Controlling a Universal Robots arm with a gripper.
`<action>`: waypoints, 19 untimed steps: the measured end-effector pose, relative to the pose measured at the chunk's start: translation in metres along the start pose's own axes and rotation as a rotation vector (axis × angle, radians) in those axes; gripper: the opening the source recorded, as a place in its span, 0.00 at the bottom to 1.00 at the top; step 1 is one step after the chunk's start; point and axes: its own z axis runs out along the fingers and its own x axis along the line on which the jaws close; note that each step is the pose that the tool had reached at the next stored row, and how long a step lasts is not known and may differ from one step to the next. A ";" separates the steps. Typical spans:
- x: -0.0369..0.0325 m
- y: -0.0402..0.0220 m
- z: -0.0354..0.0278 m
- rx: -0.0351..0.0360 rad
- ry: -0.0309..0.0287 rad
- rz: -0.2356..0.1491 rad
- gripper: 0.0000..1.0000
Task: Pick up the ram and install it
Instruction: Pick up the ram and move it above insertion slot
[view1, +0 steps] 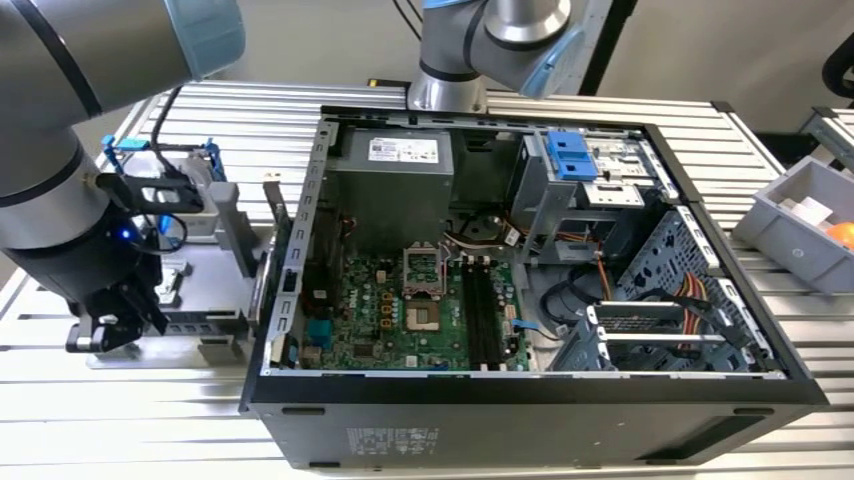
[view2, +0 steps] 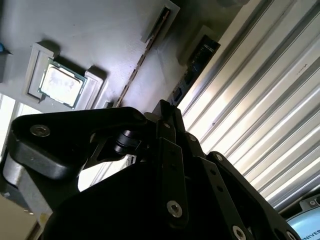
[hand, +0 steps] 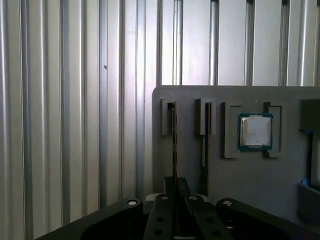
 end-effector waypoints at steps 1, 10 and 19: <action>0.0000 0.0000 -0.0011 0.0000 0.0000 0.000 0.00; -0.0004 0.0001 -0.0112 0.0000 0.0000 0.000 0.00; -0.0009 0.0003 -0.0214 0.0000 0.0000 0.000 0.00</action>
